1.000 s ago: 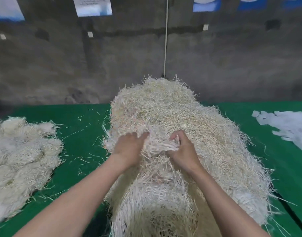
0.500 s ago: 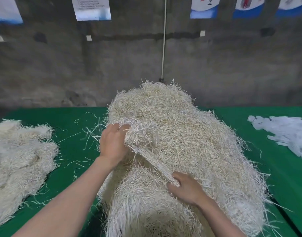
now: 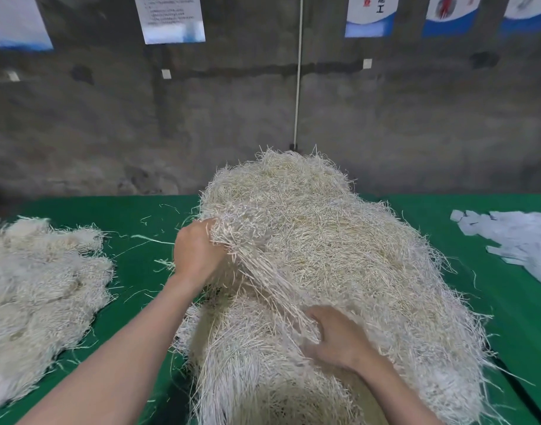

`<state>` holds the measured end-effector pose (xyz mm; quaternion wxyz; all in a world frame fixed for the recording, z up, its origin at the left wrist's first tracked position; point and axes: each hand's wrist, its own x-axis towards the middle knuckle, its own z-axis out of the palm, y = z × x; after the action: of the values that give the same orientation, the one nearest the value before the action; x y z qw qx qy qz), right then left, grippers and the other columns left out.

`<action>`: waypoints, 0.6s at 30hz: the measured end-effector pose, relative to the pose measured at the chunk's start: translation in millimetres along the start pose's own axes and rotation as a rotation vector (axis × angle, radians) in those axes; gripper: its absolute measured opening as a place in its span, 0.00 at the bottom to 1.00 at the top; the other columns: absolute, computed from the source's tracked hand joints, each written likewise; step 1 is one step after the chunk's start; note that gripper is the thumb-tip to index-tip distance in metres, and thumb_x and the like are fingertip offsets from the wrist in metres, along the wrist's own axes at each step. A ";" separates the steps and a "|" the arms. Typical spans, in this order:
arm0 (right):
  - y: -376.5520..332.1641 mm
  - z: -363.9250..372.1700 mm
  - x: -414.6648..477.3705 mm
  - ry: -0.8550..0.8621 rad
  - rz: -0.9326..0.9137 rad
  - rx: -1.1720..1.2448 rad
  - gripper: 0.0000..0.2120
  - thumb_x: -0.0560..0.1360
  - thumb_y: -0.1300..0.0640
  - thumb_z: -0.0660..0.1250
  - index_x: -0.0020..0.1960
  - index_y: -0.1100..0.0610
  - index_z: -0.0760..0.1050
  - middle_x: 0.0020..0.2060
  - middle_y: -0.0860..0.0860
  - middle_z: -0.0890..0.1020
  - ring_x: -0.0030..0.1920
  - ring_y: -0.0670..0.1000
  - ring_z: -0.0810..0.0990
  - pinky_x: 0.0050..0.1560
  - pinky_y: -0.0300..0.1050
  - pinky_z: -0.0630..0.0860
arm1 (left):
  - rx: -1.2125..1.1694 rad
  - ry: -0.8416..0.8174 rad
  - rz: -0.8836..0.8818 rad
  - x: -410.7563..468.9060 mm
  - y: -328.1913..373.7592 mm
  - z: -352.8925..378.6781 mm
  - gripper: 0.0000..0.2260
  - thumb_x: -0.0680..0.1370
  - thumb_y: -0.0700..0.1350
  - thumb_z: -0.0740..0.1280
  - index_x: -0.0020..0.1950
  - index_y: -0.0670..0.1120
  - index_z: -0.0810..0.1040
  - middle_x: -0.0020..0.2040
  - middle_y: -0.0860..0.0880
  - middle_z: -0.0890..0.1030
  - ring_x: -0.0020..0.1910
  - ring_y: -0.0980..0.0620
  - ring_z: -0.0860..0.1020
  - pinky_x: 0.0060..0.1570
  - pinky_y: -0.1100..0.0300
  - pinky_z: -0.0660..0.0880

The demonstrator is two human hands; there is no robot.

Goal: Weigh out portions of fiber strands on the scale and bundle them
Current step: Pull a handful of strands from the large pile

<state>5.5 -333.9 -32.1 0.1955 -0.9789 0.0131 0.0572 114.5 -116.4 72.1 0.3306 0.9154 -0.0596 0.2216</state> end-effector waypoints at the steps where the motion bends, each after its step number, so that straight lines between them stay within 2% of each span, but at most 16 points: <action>1: -9.9 -13.4 -2.8 0.053 -0.035 -0.045 0.24 0.73 0.43 0.64 0.67 0.44 0.65 0.62 0.45 0.72 0.59 0.47 0.72 0.63 0.46 0.70 | -0.004 -0.017 -0.015 -0.3 1.4 -1.7 0.22 0.66 0.29 0.64 0.58 0.41 0.80 0.45 0.43 0.82 0.40 0.48 0.77 0.36 0.59 0.75; 2: -19.0 -28.5 -6.0 0.124 -0.061 -0.077 0.18 0.73 0.43 0.64 0.62 0.43 0.68 0.57 0.44 0.73 0.56 0.46 0.72 0.62 0.46 0.70 | -0.009 -0.031 -0.021 0.3 1.5 -2.8 0.21 0.66 0.30 0.65 0.57 0.42 0.80 0.44 0.43 0.82 0.38 0.50 0.77 0.33 0.62 0.73; 4: -35.3 -55.8 -9.3 0.286 -0.110 -0.070 0.08 0.73 0.46 0.64 0.51 0.42 0.69 0.50 0.42 0.73 0.52 0.45 0.71 0.64 0.47 0.65 | -0.043 -0.056 -0.003 -2.1 5.9 -6.9 0.17 0.66 0.32 0.68 0.53 0.43 0.82 0.40 0.46 0.82 0.37 0.50 0.78 0.35 0.61 0.74; 6: -51.8 -72.1 -4.6 0.416 -0.190 0.038 0.05 0.74 0.53 0.63 0.48 0.45 0.70 0.48 0.43 0.74 0.51 0.45 0.71 0.62 0.45 0.65 | -0.144 -0.066 0.002 -7.0 15.9 -11.0 0.09 0.66 0.34 0.70 0.39 0.48 0.81 0.30 0.55 0.80 0.32 0.55 0.78 0.32 0.63 0.74; 7: -61.7 -74.0 1.2 0.428 -0.238 0.145 0.06 0.75 0.58 0.62 0.49 0.48 0.71 0.47 0.43 0.75 0.50 0.45 0.73 0.59 0.41 0.68 | -0.214 -0.090 -0.025 -8.6 21.9 -11.1 0.10 0.67 0.35 0.70 0.33 0.50 0.78 0.26 0.57 0.77 0.27 0.60 0.75 0.28 0.67 0.71; 8: -73.4 -72.9 7.5 0.398 -0.260 0.290 0.07 0.75 0.61 0.61 0.50 0.50 0.72 0.46 0.44 0.76 0.48 0.45 0.74 0.53 0.38 0.72 | -0.284 -0.140 -0.073 -9.4 27.8 -9.9 0.11 0.68 0.35 0.70 0.32 0.49 0.75 0.25 0.56 0.76 0.23 0.62 0.73 0.25 0.69 0.68; 10: -94.2 -58.7 19.1 0.322 -0.212 0.576 0.10 0.77 0.63 0.60 0.55 0.54 0.72 0.45 0.45 0.75 0.40 0.42 0.74 0.39 0.36 0.73 | -0.467 -0.258 -0.213 -10.6 37.6 -4.1 0.05 0.71 0.34 0.68 0.39 0.42 0.75 0.29 0.52 0.76 0.21 0.59 0.70 0.21 0.67 0.67; 11: -99.4 -46.0 24.8 0.318 -0.177 0.639 0.11 0.77 0.63 0.59 0.58 0.54 0.71 0.45 0.45 0.75 0.36 0.40 0.73 0.35 0.35 0.73 | -0.545 -0.262 -0.255 -10.6 40.0 -1.5 0.04 0.72 0.33 0.67 0.44 0.39 0.74 0.30 0.49 0.74 0.21 0.57 0.69 0.20 0.65 0.65; 13: -95.5 -15.0 32.0 0.321 -0.148 0.573 0.12 0.78 0.63 0.59 0.59 0.53 0.71 0.40 0.48 0.77 0.31 0.41 0.73 0.32 0.38 0.75 | -0.608 -0.173 -0.282 -9.0 40.0 -1.3 0.05 0.73 0.30 0.63 0.45 0.38 0.71 0.31 0.48 0.72 0.23 0.55 0.67 0.19 0.66 0.63; 14: -87.3 0.8 32.9 0.293 -0.130 0.518 0.12 0.78 0.62 0.58 0.59 0.51 0.72 0.41 0.50 0.79 0.32 0.45 0.75 0.36 0.44 0.79 | -0.617 -0.119 -0.303 -7.5 37.8 -3.1 0.06 0.74 0.29 0.61 0.44 0.39 0.71 0.30 0.48 0.72 0.23 0.55 0.67 0.18 0.66 0.63; 15: -76.9 14.1 31.9 0.240 -0.084 0.475 0.14 0.79 0.60 0.57 0.62 0.50 0.72 0.45 0.51 0.81 0.38 0.47 0.78 0.43 0.47 0.80 | -0.654 -0.079 -0.326 -6.1 34.6 -4.1 0.07 0.74 0.29 0.60 0.43 0.39 0.71 0.31 0.48 0.72 0.23 0.56 0.67 0.18 0.67 0.63; 16: -65.1 25.2 31.5 0.185 -0.027 0.425 0.17 0.79 0.58 0.56 0.67 0.51 0.70 0.54 0.51 0.81 0.47 0.48 0.80 0.53 0.47 0.78 | -0.670 -0.043 -0.347 -4.5 31.5 -4.5 0.09 0.75 0.29 0.60 0.42 0.41 0.72 0.31 0.48 0.73 0.23 0.56 0.67 0.18 0.66 0.64; 17: -54.5 32.8 30.4 0.139 0.027 0.376 0.20 0.79 0.56 0.56 0.71 0.52 0.66 0.63 0.51 0.76 0.58 0.49 0.77 0.62 0.45 0.72 | -0.661 -0.022 -0.346 -5.1 28.6 -4.8 0.10 0.75 0.29 0.60 0.40 0.43 0.72 0.31 0.47 0.73 0.25 0.54 0.68 0.20 0.64 0.65; 18: -46.1 37.7 30.0 0.113 0.054 0.343 0.23 0.79 0.54 0.56 0.73 0.53 0.62 0.69 0.50 0.71 0.65 0.49 0.73 0.67 0.44 0.66 | -0.614 -0.014 -0.336 -7.0 28.2 -5.1 0.12 0.75 0.29 0.60 0.38 0.44 0.71 0.32 0.46 0.73 0.26 0.52 0.68 0.22 0.62 0.65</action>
<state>33.5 -276.9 -52.6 0.3570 -0.9322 0.0597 0.0044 99.1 -135.3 88.8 0.6219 0.7718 0.0259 0.1296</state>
